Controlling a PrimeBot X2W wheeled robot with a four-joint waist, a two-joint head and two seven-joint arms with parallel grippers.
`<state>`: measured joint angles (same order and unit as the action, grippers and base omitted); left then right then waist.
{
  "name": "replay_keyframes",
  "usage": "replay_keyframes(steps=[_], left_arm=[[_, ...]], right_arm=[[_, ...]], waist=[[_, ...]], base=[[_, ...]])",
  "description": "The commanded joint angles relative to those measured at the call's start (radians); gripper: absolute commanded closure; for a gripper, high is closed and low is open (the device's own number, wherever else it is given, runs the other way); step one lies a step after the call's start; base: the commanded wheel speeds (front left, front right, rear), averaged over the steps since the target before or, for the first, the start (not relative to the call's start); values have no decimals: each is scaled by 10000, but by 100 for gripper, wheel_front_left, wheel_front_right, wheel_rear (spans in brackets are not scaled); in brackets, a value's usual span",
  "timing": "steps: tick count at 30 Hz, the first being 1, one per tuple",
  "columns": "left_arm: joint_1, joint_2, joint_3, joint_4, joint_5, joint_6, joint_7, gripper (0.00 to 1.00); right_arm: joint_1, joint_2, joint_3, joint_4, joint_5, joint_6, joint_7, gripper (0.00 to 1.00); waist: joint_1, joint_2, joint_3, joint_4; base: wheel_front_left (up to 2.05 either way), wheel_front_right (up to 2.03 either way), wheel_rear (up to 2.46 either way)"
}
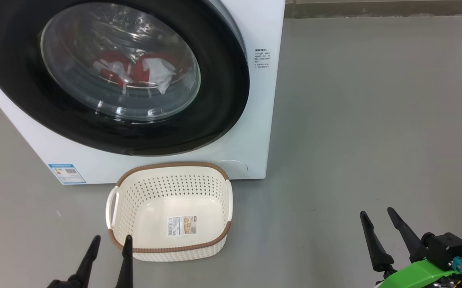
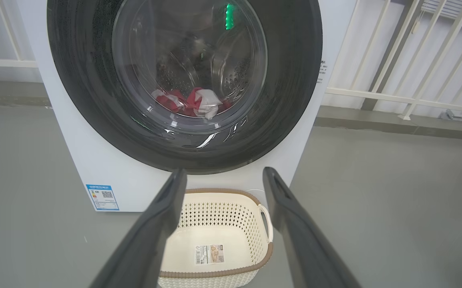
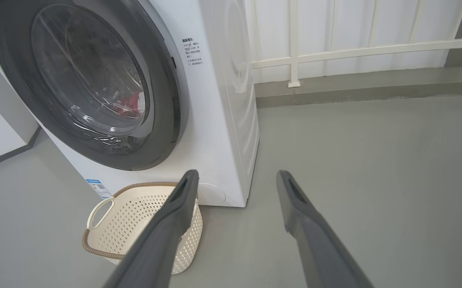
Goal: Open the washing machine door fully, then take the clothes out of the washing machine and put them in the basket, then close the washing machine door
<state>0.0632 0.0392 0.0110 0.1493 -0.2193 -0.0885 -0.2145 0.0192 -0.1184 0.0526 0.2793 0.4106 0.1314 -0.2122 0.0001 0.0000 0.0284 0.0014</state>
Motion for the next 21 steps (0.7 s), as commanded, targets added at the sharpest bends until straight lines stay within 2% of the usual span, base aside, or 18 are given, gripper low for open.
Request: replay_keyframes(steps=[1, 12, 21], left_arm=[[-126, 112, 353, -287, 422, 45, -173, 0], [-123, 114, 661, -37, 1045, -90, -473, 0], [-159, 112, 724, 496, 551, -199, -473, 0]], right_arm=[[4, -181, 153, -287, -325, -7, -187, 0], [219, -157, -134, -350, -1309, -7, -496, 0], [351, -18, -360, -349, -1205, -7, -496, 0]], waist=[[0, 0, 8, -1], [0, 0, 32, -8], [0, 0, -9, -59]], base=[[0, 0, 0], [0, 0, 0], [0, 0, 0]])
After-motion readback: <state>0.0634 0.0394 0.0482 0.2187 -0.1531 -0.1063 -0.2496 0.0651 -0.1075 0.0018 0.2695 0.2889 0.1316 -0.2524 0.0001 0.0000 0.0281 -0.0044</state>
